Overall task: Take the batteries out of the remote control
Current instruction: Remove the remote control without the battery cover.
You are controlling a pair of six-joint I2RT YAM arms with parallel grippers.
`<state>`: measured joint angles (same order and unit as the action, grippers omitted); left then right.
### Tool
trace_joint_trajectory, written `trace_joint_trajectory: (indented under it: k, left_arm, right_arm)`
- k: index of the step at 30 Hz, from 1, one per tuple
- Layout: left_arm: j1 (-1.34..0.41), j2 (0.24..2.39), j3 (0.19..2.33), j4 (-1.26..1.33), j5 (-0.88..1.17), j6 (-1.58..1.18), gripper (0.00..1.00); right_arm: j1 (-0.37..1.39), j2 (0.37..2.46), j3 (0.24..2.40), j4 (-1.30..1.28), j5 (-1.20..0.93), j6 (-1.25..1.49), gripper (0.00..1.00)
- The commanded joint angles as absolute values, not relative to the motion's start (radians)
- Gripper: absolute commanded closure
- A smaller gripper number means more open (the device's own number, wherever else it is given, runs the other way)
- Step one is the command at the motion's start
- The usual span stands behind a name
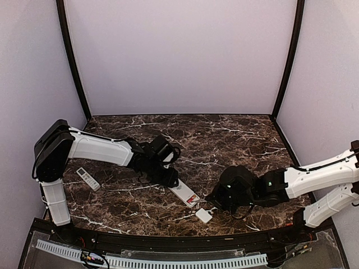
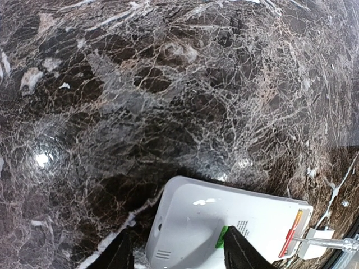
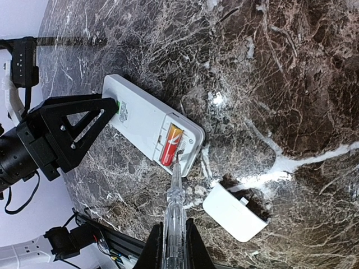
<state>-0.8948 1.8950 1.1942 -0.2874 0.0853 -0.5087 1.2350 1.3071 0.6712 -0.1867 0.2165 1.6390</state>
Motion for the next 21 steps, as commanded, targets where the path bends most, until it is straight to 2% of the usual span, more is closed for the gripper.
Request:
trace_joint_trajectory:
  k: [1, 7, 21]
  left_arm:
    - [-0.891, 1.901, 1.16, -0.301, 0.097, -0.524, 0.48]
    - [-0.892, 1.898, 1.129, -0.288, 0.109, -0.539, 0.52]
    - [-0.902, 1.892, 1.091, -0.254, 0.14, -0.575, 0.6]
  right_arm:
    - [1.236, 1.312, 0.586, -0.174, 0.254, 1.7, 1.0]
    - [1.234, 1.254, 0.494, -0.104, 0.269, 1.761, 1.0]
    - [1.245, 1.303, 0.511, -0.11, 0.312, 1.738, 1.0]
